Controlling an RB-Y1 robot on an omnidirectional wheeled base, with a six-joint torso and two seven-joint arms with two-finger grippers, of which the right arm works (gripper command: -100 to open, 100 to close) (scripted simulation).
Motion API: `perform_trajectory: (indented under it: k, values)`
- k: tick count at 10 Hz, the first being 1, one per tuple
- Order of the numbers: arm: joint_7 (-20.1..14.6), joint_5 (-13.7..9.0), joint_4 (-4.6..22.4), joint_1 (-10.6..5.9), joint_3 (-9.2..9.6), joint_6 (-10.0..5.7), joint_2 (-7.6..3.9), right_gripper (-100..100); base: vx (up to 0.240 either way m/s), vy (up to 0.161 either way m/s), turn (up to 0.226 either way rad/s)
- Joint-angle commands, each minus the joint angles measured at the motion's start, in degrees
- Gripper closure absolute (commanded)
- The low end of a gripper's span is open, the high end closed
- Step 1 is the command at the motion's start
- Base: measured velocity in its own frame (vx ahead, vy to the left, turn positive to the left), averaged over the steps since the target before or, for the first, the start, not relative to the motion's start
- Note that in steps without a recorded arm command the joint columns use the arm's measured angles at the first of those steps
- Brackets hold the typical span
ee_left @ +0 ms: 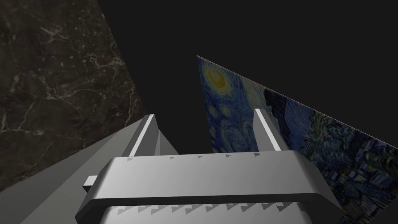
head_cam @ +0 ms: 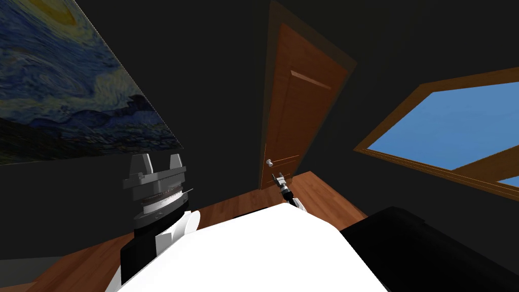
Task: Pull the door open
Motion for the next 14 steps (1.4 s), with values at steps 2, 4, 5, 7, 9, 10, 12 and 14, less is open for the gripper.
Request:
perform_trajectory:
  k: [2,4,5,7,9,10,12,14]
  values:
    - [2.5,0.8,2.9,-0.83,-0.61,-0.54,-0.27,-100,0.08,-0.029,0.032]
    - [4.0,1.3,4.6,-1.26,-0.96,-0.89,-0.33,-100,0.075,-0.03,0.023]
    - [5.4,1.8,6.1,-1.64,-1.27,-1.2,-0.39,-100,0.079,-0.036,0.029]
    - [5.6,1.8,6.6,-1.9,-1.36,-1.29,-0.38,-100,0.067,-0.025,0.021]
    - [8.5,1.9,9.3,-4.84,-3.97,-0.73,1.48,-100,0.093,-0.006,0.239]
    - [10.0,2.0,10.8,-6.44,-5.38,-0.38,2.54,-100,0.106,-0.051,0.166]
    - [12.1,2.0,12.8,-8.78,-7.45,0.12,4.15,-100,0.103,-0.086,0.131]
    - [13.3,2.0,14.0,-10.03,-8.56,0.39,5.05,-100,0.05,-0.079,0.06]
